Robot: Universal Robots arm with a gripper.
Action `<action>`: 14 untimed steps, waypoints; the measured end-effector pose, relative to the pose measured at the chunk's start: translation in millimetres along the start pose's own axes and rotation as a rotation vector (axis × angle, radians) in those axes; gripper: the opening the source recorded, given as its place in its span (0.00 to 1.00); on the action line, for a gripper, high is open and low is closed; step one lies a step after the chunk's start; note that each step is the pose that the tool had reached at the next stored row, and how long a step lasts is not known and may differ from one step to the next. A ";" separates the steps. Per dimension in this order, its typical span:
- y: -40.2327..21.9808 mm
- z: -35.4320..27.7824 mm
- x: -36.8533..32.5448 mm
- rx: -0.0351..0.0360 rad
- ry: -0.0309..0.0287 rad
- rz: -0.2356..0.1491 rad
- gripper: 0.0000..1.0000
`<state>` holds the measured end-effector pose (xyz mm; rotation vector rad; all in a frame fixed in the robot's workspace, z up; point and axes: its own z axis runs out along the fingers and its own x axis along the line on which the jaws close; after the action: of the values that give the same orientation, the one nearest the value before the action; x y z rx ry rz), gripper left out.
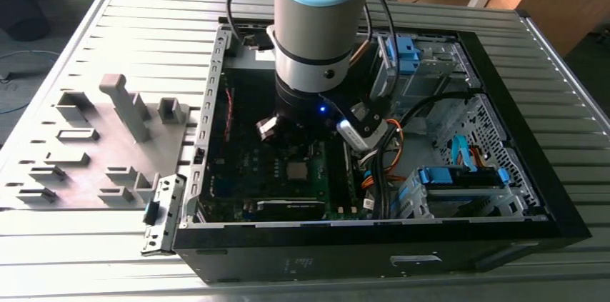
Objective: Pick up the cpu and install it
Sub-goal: 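Close the cpu cover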
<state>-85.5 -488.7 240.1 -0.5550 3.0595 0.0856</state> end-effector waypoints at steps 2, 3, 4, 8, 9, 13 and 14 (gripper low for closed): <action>0.0 0.1 0.0 -0.0012 0.0016 -0.031 0.11; -0.1 0.2 0.1 -0.0019 0.0024 -0.048 0.11; -0.1 0.3 0.1 -0.0025 0.0033 -0.065 0.11; -0.1 0.9 0.1 -0.0055 0.0068 -0.138 0.11; -0.1 1.1 0.1 -0.0063 0.0076 -0.156 0.11; -0.1 1.7 0.1 -0.0093 0.0112 -0.229 0.11; -0.1 1.8 0.1 -0.0099 0.0120 -0.246 0.11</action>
<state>-85.5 -488.7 238.2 -0.9292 2.9746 0.0911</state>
